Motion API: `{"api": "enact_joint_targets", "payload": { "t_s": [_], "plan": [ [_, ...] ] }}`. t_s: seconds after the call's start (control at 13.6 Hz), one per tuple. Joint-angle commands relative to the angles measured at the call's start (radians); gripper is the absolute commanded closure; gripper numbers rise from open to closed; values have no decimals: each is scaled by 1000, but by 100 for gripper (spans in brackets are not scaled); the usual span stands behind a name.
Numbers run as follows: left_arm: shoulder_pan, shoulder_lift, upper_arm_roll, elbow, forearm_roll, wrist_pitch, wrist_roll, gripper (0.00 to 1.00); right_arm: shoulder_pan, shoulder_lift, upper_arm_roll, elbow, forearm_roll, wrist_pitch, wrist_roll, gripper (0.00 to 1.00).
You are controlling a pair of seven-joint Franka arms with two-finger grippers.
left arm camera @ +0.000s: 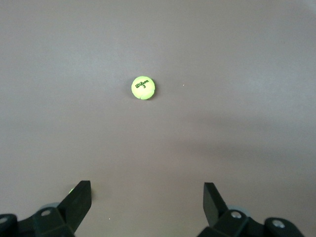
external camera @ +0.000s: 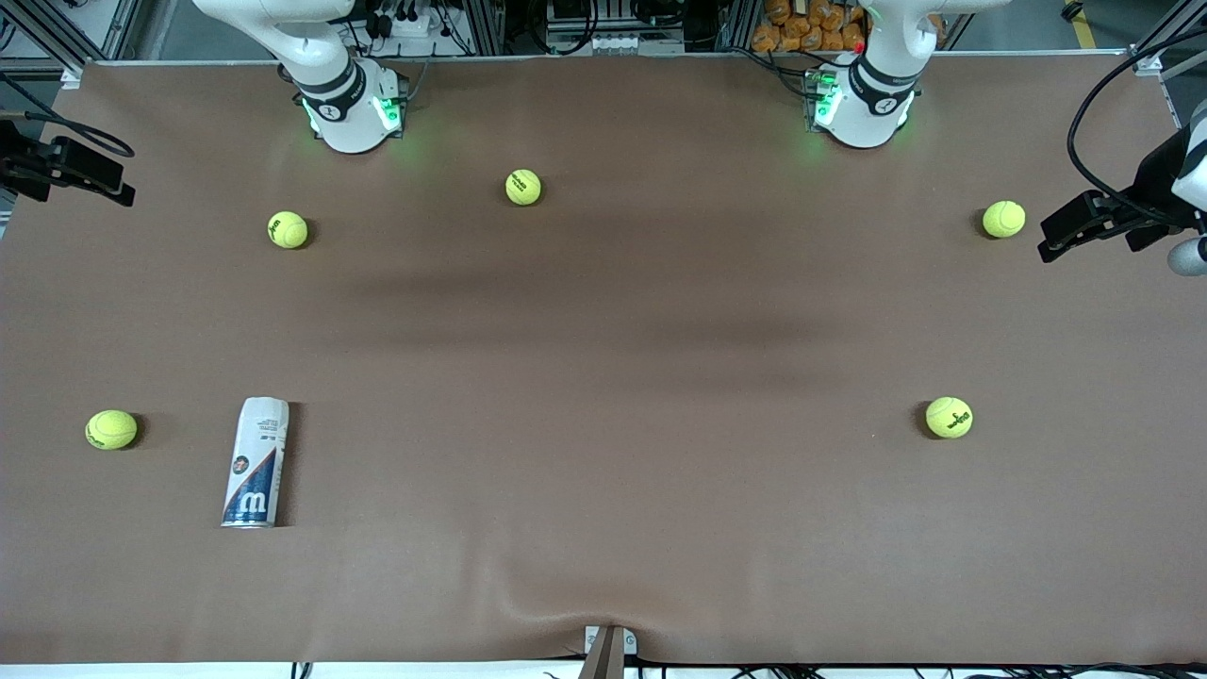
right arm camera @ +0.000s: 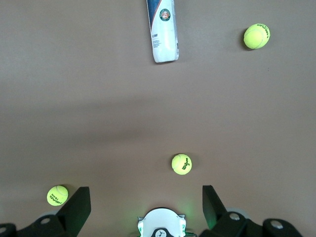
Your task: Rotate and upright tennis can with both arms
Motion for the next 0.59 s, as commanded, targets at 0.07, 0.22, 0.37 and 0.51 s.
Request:
{"api": "enact_joint_targets", "payload": {
  "t_s": [0.07,0.22,0.37,0.51],
  "plan": [
    [-7,-14,-4,1,-14,-25,-2,0,2,-15,-1,-21,-13,7,14,0],
    [-5,-12,-4,3,-14,-25,0,0,2,-15,-1,-21,-13,7,14,0],
    [-7,-11,-4,4,-16,-25,-2,0,1,-15,-1,-21,-13,10,14,0],
    [-4,-12,2,3,-14,-26,-2,0,-2,-15,-1,-21,-13,10,14,0]
  ]
}}
